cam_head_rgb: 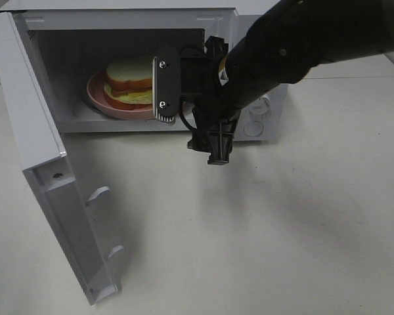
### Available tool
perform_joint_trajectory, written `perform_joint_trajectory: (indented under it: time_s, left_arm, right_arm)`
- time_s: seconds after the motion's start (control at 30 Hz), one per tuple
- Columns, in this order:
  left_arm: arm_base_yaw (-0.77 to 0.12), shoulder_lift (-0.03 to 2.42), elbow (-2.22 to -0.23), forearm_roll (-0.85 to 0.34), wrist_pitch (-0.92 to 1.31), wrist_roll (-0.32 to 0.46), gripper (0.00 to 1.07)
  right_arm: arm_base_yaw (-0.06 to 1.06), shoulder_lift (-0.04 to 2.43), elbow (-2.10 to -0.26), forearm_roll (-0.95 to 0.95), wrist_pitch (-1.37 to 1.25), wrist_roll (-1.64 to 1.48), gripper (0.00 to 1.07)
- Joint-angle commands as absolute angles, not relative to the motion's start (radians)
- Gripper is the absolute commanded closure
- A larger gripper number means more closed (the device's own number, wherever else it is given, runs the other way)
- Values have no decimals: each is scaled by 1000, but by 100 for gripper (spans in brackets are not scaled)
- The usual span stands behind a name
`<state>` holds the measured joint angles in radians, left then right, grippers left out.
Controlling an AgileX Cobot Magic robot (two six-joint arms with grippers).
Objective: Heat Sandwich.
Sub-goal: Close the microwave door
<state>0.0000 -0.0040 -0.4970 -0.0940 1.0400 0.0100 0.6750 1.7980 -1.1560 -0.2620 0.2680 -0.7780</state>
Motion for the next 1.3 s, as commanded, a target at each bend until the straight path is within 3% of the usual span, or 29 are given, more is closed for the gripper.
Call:
perform_joint_trajectory:
  time_s: [0.03,0.57,0.87,1.3]
  left_arm:
    - [-3,-24,-494,-102,1034,11,10]
    - [-3,-24,-494,-102,1034,11,10]
    - [-3,-24,-494,-102,1034,11,10]
    - [-3,-24,-494,-102,1034,11,10]
  right_arm:
    - [676,1732,-1091,-262,266,-744,27]
    - [676,1449,-859,-263,323,-442,31]
    - [676,1254,-837,-166,590,-159,31]
    - [676,1057,-837,-168,891,-9,31]
